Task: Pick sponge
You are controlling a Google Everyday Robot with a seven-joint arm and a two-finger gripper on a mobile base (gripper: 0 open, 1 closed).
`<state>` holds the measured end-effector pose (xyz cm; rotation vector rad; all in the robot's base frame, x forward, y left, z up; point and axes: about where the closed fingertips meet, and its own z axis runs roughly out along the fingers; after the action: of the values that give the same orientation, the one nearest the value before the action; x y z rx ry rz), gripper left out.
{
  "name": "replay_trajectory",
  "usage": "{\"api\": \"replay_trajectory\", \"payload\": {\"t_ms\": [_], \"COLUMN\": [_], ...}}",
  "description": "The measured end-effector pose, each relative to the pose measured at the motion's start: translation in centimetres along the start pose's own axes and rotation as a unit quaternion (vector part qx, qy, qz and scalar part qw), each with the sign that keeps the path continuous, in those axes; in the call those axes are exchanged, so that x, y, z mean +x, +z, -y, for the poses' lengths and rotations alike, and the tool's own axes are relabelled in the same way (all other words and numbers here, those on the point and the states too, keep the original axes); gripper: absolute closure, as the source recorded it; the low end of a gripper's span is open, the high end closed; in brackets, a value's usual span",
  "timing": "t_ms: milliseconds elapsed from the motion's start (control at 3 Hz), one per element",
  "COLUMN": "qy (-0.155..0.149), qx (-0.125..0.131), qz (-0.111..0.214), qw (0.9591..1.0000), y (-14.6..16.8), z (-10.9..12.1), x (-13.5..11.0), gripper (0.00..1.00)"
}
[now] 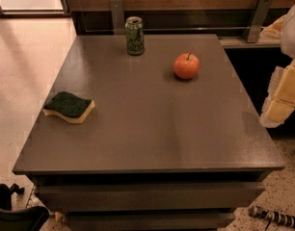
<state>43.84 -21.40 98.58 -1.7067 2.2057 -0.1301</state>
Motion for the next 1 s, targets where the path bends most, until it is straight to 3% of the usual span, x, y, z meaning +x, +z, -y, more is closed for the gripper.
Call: {"api": "replay_trajectory", "payload": {"t_ms": [333, 667, 1000], "qy": [0.001, 0.007, 0.010], "qx": [0.001, 0.006, 0.002], "qz": [0.002, 0.026, 0.074], "qw": [1.0000, 0.9996, 0.9972], "y": [0.0, 0.2, 1.8], "z": [0.0, -0.1, -0.3], "x": [-0.1, -0.7, -2.3], "gripper": [0.00, 0.00, 0.00]}}
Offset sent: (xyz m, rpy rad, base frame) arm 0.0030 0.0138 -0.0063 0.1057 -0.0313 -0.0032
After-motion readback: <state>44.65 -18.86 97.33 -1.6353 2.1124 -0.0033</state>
